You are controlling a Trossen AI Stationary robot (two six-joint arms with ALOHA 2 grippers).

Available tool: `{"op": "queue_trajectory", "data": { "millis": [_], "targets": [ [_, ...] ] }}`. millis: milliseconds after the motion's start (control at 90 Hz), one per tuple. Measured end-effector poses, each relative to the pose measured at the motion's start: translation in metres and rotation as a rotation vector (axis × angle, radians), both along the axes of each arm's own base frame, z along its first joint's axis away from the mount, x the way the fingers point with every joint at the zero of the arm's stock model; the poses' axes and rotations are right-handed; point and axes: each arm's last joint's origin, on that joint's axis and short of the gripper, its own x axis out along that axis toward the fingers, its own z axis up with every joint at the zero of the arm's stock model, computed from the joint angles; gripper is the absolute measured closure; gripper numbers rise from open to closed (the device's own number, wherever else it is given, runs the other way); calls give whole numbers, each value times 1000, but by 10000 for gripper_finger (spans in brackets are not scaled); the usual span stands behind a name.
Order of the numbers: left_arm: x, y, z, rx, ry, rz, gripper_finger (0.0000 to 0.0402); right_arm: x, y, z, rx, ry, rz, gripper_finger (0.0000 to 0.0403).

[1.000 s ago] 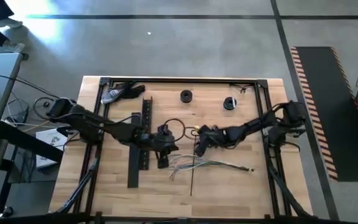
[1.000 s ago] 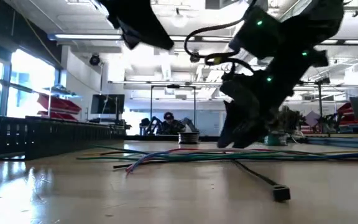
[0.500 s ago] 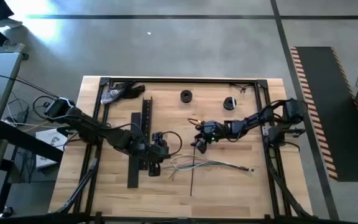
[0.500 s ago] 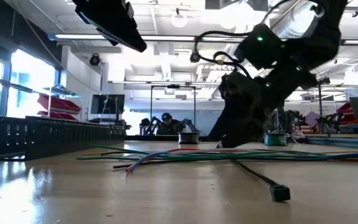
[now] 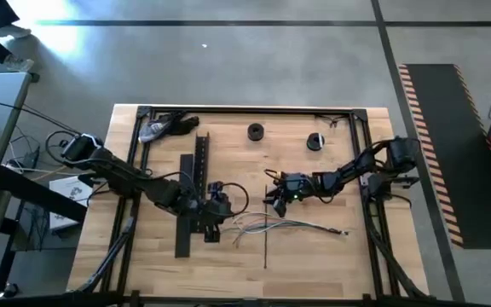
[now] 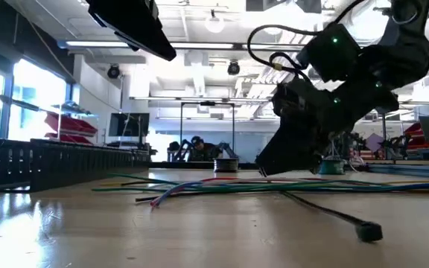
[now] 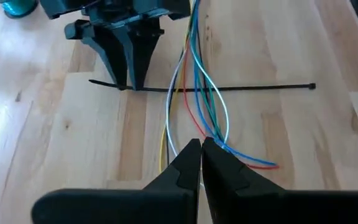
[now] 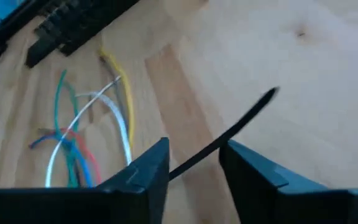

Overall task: Ziptie cables
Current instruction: Wrap the black zip tie on the cable

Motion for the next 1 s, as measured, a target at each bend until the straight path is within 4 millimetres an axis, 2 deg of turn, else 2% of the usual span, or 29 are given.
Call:
{"op": "queue_trajectory", "data": {
  "millis": [278, 567, 744, 889, 1000],
  "targets": [
    [0, 0, 0, 0, -5, 2, 401, 2, 0, -2, -4, -5, -32, 333],
    [0, 0, 0, 4, -7, 5, 401, 21, 3, -7, -36, -9, -6, 396],
    [0, 0, 0, 3, -7, 6, 401, 20, 7, 0, -48, -29, 18, 402],
    [6, -2, -2, -19, -37, 26, 401, 17, 23, 10, -103, -54, 101, 403],
    [13, -10, -8, 9, -71, -17, 401, 7, 34, 13, -139, -65, 150, 403]
  ]
}}
